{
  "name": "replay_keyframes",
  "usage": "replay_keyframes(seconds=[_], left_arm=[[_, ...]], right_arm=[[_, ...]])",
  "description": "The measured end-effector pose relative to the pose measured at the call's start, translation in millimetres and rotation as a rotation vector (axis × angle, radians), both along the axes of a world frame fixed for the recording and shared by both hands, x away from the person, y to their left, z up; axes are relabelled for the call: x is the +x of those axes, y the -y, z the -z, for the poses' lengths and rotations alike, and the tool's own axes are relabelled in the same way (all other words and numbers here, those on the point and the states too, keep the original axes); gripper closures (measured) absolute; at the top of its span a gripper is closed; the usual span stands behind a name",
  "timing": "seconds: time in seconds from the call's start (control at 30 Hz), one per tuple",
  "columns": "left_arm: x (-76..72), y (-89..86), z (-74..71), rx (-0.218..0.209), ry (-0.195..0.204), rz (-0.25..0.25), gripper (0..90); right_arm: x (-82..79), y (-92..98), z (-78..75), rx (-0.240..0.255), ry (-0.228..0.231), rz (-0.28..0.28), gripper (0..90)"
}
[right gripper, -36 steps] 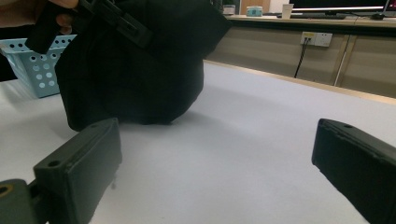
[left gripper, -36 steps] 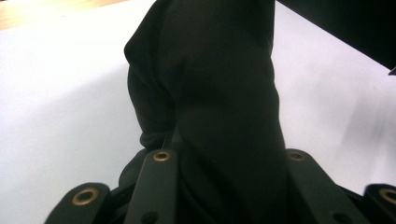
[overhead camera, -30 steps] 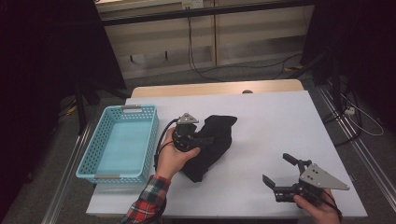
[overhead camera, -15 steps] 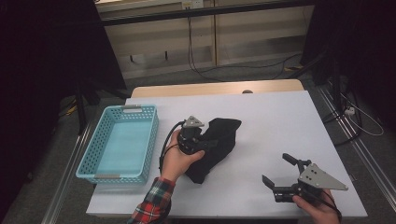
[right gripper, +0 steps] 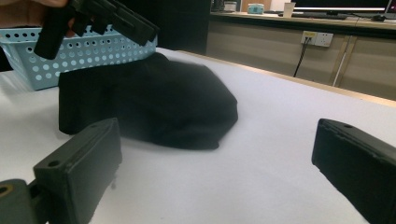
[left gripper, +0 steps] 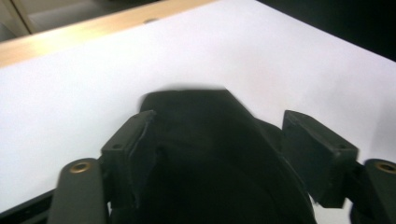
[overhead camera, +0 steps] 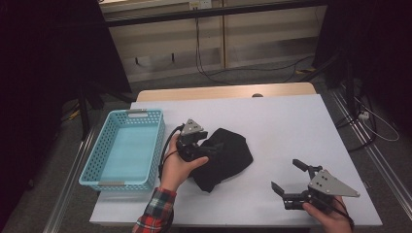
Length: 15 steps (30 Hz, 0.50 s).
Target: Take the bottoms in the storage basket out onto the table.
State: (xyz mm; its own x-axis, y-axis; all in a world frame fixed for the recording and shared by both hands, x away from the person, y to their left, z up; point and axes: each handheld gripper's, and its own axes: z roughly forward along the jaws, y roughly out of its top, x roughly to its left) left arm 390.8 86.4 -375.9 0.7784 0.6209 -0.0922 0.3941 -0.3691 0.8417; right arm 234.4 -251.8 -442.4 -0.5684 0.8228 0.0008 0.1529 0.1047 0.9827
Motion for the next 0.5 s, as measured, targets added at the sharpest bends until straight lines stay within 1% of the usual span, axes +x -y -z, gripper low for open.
replay_keyframes(seconds=[0.07, 0.17, 0.23, 0.27, 0.3, 0.33, 0.37, 0.4, 0.5], left_arm=[[-0.4, -4.5, -1.6, 0.018, 0.019, -0.004, 21.3], [-0.6, -8.7, -1.3, 0.024, 0.016, -0.010, 19.2], [-0.7, -14.8, -0.5, 0.050, 0.025, -0.015, 18.3], [-1.1, -16.0, 0.3, 0.046, 0.020, -0.019, 17.4], [-1.6, -17.5, 0.6, 0.049, 0.012, -0.019, 17.1], [-1.4, -19.1, 1.3, 0.049, 0.012, -0.016, 17.0], [-1.4, -19.1, 1.3, 0.049, 0.012, -0.016, 16.7], [-1.3, -22.3, 2.1, 0.045, 0.007, -0.025, 16.5], [-1.8, -25.6, 3.4, 0.056, 0.006, -0.025, 15.8]], right_arm=[[1.2, -0.3, -0.6, 0.000, 0.001, 0.001, 0.7], [3.9, -0.4, -1.7, 0.003, -0.005, 0.001, 0.7], [6.6, -1.6, -2.5, 0.000, -0.009, 0.004, 0.5], [8.3, -2.5, -2.7, -0.008, -0.010, 0.006, 0.0], [9.9, -4.2, -2.6, -0.016, -0.022, 0.012, 0.0], [11.7, -6.0, -2.3, -0.031, -0.041, 0.014, 0.0], [11.7, -6.0, -2.3, -0.031, -0.041, 0.014, 0.0], [14.8, -10.1, -0.8, -0.036, -0.049, 0.003, 0.0], [18.7, -17.0, -0.1, -0.047, -0.053, -0.012, 0.0]])
